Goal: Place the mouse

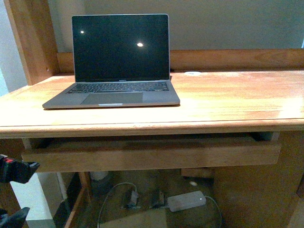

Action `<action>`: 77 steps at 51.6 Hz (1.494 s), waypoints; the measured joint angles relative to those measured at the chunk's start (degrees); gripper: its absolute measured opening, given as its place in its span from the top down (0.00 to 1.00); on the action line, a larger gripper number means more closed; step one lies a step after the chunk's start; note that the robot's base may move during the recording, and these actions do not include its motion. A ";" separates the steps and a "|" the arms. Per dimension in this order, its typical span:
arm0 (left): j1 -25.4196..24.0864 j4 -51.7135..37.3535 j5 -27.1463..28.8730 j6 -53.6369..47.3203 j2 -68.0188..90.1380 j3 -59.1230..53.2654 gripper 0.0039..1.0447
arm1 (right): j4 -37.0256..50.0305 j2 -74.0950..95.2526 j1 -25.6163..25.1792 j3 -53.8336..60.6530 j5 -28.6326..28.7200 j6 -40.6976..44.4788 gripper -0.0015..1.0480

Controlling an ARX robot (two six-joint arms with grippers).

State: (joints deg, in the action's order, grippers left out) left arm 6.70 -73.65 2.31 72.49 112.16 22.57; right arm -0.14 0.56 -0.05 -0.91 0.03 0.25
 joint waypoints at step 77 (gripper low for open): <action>2.34 -2.03 1.84 9.62 11.80 12.79 0.48 | -0.02 0.00 0.00 0.00 0.00 0.00 0.06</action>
State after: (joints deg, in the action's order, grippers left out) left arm 9.04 -75.68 4.14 82.11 123.96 35.35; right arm -0.16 0.56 -0.05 -0.91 0.03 0.25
